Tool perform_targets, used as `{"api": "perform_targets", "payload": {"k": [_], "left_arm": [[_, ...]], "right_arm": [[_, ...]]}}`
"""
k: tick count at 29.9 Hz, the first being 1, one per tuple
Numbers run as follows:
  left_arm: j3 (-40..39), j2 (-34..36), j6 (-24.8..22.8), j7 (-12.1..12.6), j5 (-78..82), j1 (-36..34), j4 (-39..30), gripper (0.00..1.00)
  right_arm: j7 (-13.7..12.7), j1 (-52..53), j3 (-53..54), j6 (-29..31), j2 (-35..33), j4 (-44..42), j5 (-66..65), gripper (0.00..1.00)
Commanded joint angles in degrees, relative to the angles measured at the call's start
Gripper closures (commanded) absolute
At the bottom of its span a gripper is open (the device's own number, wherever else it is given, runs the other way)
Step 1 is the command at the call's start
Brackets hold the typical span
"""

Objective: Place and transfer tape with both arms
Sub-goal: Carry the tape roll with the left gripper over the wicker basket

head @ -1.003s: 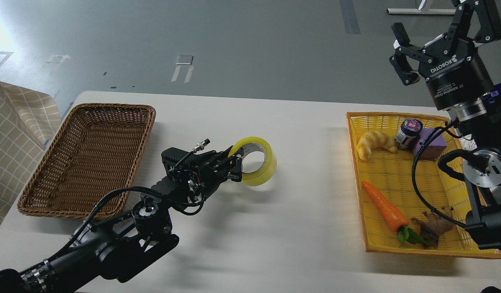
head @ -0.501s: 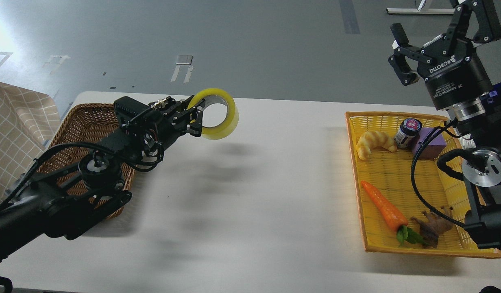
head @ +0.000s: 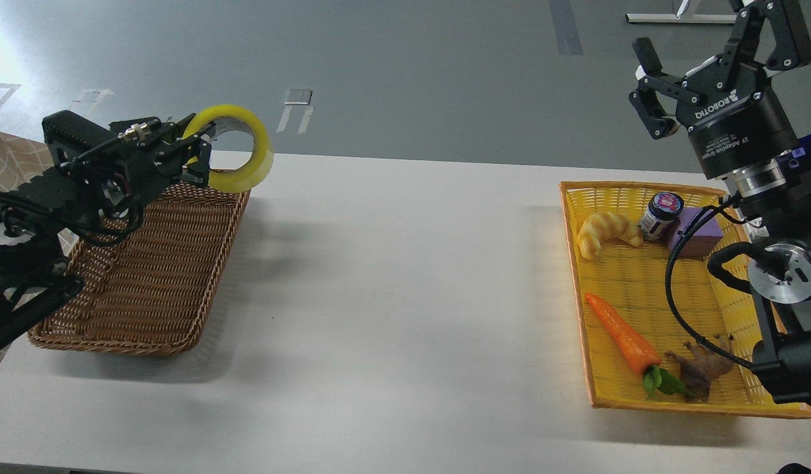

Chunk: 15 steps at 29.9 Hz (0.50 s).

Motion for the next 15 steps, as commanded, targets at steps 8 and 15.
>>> {"api": "perform_targets", "payload": {"k": [8,15], "left_arm": [[0.2,3.4,8.4,-5.3,-4.2,10.0,6.5,0.76],[0.7,0.5,9.5,-5.5,-4.2,12.4,9.8,0.74]], "right_arm": [[-0.1,-0.4,0.0,0.0,0.0,-0.1,0.0,0.00],[0.0,-2.0,0.0,-1.1,0.1,0.3,0.0,0.00]]}}
